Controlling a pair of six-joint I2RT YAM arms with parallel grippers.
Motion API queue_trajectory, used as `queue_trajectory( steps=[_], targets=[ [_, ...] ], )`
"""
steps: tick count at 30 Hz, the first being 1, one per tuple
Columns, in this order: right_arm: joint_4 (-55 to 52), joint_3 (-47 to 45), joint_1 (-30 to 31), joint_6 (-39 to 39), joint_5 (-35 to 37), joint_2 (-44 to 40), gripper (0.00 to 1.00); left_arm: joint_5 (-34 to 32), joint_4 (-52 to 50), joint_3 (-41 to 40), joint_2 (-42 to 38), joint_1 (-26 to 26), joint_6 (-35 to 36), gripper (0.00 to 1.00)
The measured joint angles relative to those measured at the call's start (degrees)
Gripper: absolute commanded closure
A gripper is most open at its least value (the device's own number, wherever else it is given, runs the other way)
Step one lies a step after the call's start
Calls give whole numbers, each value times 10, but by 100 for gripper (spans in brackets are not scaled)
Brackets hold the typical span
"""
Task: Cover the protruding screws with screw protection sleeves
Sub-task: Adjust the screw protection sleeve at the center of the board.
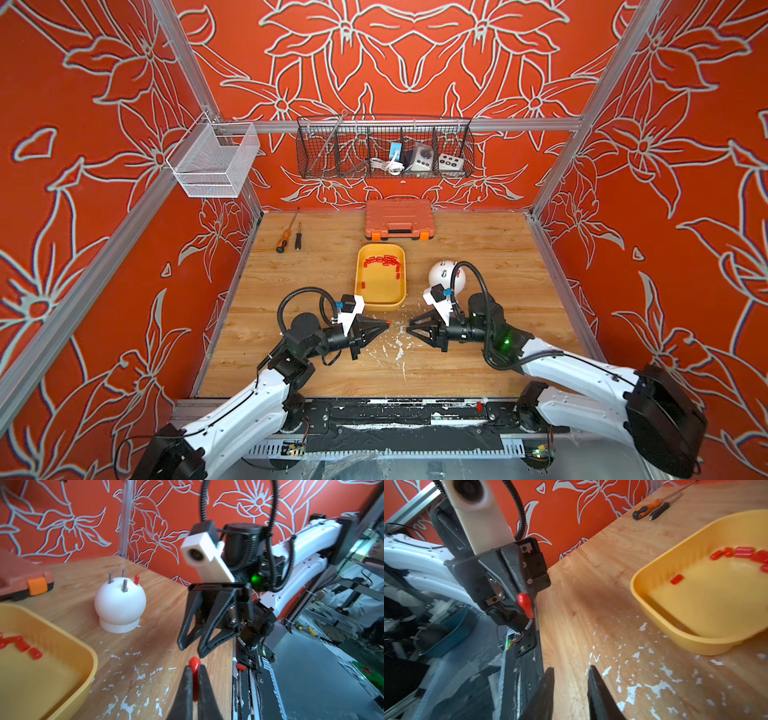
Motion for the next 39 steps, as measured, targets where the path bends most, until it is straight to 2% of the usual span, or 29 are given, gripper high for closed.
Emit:
queue_trajectory(
  steps=[6, 9, 13, 17, 19, 23, 26, 29, 34, 39],
  targets=[
    [50, 23, 0, 37, -64, 30, 69, 9, 2, -2, -26, -6, 20, 100],
    [58, 31, 0, 38, -66, 30, 70, 10, -20, 0, -24, -11, 41, 100],
    [-1, 31, 0, 7, -12, -12, 71, -20, -115, 28, -10, -42, 99, 100],
    [-112, 28, 0, -56, 91, -105, 74, -71, -195, 63, 19, -81, 162, 100],
    [-157, 14, 0, -94, 138, -160, 78, -86, -221, 75, 41, -89, 188, 100],
    [-215, -17, -3, -139, 181, -224, 68, -102, -254, 84, 80, -96, 231, 100],
    [-217, -44, -3, -148, 165, -244, 62, -97, -252, 78, 83, -96, 249, 100],
    [-207, -61, -3, -144, 147, -246, 63, -90, -249, 76, 80, -97, 263, 100],
    [-191, -62, -3, -151, 127, -223, 61, -87, -259, 91, 122, -109, 280, 100],
    [-138, -63, -3, -146, 70, -159, 64, -67, -233, 96, 142, -115, 272, 100]
  ],
)
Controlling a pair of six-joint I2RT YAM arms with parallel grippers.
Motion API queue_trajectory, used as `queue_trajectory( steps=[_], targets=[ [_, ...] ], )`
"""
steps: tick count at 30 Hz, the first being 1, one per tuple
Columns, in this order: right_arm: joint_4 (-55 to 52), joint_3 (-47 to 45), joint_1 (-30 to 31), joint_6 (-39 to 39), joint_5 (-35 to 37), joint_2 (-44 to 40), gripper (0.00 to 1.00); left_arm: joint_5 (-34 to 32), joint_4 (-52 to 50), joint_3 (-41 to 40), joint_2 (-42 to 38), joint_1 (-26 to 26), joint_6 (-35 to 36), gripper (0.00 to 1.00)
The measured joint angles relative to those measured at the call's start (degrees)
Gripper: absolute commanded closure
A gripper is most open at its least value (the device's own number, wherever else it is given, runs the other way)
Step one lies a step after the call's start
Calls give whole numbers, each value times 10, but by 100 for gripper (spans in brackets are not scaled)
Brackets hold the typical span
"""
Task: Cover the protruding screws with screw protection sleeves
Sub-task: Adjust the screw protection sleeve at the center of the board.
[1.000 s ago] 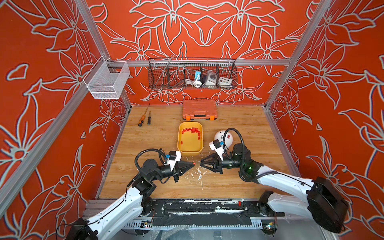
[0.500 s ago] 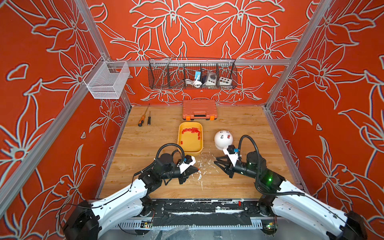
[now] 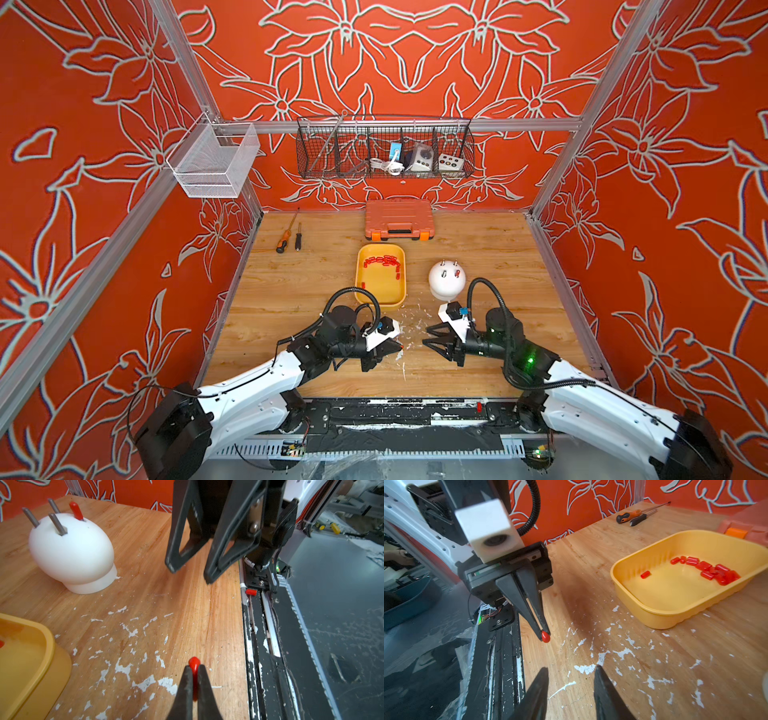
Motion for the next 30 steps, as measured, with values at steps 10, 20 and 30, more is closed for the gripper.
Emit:
queue_trajectory(
  steps=[10, 20, 30],
  targets=[
    [21, -49, 0, 11, 125, -93, 66, -60, -82, 102, 144, -34, 26, 100],
    [-40, -123, 0, -22, 302, -361, 64, -138, -187, 222, 323, -65, 66, 100],
    [-66, -132, 0, -27, 337, -375, 64, -179, -243, 280, 385, -74, 83, 97]
  ],
)
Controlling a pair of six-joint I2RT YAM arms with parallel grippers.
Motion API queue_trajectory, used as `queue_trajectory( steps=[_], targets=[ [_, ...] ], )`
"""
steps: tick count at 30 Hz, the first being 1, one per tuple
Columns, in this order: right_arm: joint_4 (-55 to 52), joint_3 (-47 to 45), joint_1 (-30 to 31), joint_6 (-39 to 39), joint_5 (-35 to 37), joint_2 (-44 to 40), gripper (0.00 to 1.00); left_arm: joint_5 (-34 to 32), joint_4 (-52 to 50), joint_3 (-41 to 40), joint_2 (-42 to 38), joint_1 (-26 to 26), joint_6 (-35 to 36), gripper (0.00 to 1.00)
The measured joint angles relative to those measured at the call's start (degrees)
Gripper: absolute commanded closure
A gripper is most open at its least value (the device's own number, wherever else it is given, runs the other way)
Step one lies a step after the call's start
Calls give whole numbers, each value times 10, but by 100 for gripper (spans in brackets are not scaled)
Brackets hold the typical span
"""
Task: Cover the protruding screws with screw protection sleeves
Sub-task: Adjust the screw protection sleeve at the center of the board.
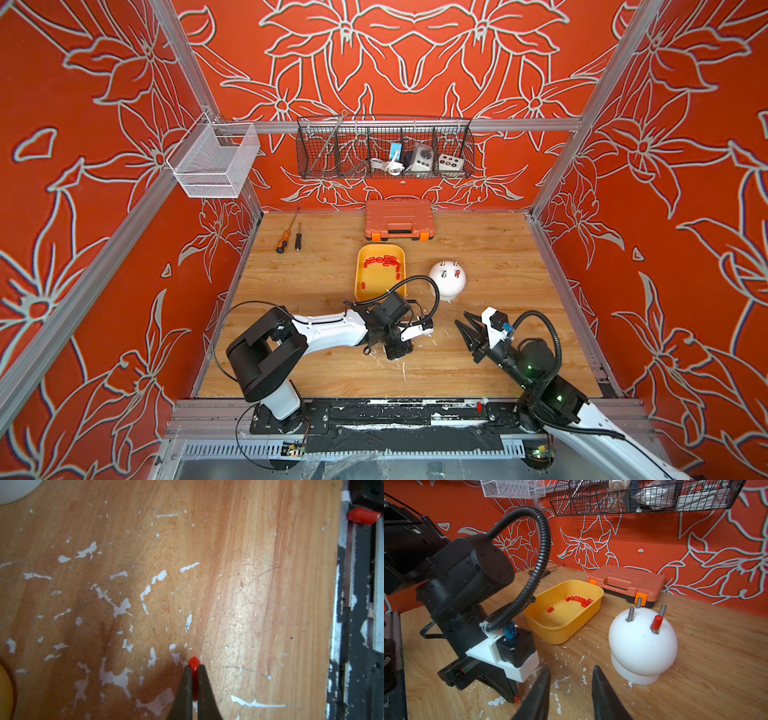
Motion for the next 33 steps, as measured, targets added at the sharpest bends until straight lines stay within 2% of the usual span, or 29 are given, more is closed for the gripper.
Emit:
queue_trajectory(
  steps=[4, 5, 7, 14, 23, 33],
  targets=[
    [-4, 0, 0, -1, 0, -1, 64, -14, -14, 18, 27, -3, 7, 95],
    [-5, 0, 0, -1, 0, -2, 64, -16, -16, 20, 30, -4, 8, 93],
    [-7, 0, 0, -1, 0, -7, 64, -21, -20, 23, 31, -5, 10, 82],
    [-12, 0, 0, -1, 1, -26, 63, -28, -33, 23, 31, -9, 17, 65],
    [-17, 0, 0, -1, 1, -33, 62, -28, -33, 22, 25, -9, 19, 59],
    [-21, 0, 0, -1, 2, -47, 58, -39, -50, 19, 1, -9, 10, 58]
  ],
)
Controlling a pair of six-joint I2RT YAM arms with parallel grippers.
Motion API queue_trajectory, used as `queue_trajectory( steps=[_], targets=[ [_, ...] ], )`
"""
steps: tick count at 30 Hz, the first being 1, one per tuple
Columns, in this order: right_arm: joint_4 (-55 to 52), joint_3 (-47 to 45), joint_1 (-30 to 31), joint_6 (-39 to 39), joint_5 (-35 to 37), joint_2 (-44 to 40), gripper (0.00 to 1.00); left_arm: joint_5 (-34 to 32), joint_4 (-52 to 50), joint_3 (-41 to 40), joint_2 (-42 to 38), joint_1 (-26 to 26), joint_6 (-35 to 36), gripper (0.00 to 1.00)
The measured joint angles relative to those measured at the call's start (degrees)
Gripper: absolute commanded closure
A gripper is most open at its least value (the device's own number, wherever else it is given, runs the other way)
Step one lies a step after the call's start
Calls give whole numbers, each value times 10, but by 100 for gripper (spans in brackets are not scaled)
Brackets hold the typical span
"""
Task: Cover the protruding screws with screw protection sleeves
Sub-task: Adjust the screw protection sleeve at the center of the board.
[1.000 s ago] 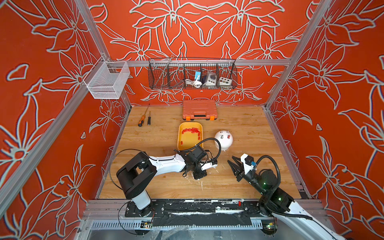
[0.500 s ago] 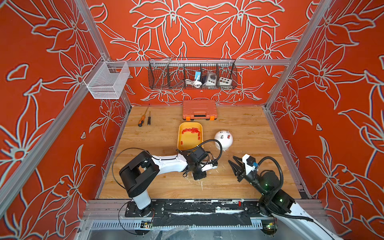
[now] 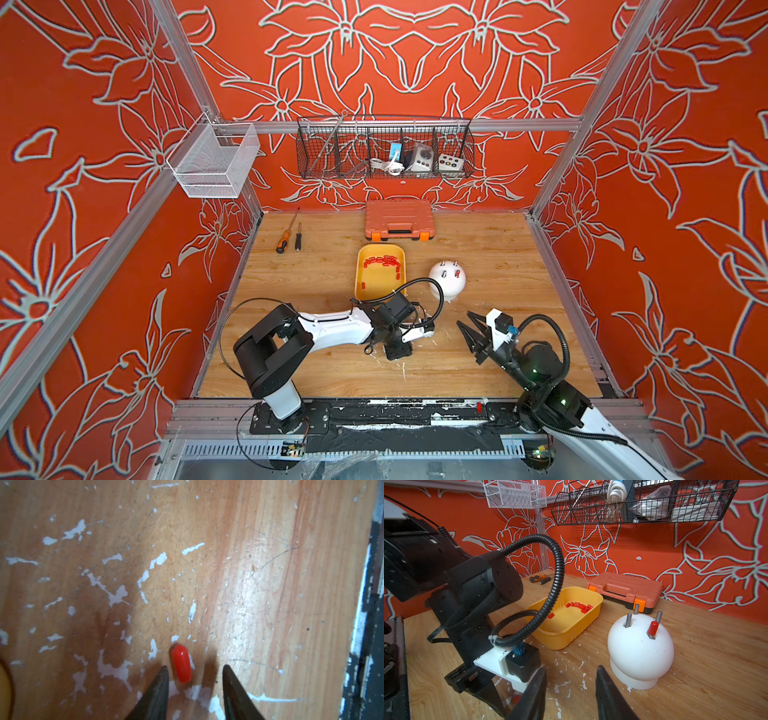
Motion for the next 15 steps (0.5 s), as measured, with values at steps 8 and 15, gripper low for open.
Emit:
queue_trajectory(
  steps=[8, 15],
  targets=[
    [-5, 0, 0, 0, 0, -4, 57, -21, -16, 7, -7, -3, 7, 59],
    [-18, 0, 0, 0, 0, -22, 57, -34, -29, 16, 13, -15, 12, 59]
  ],
)
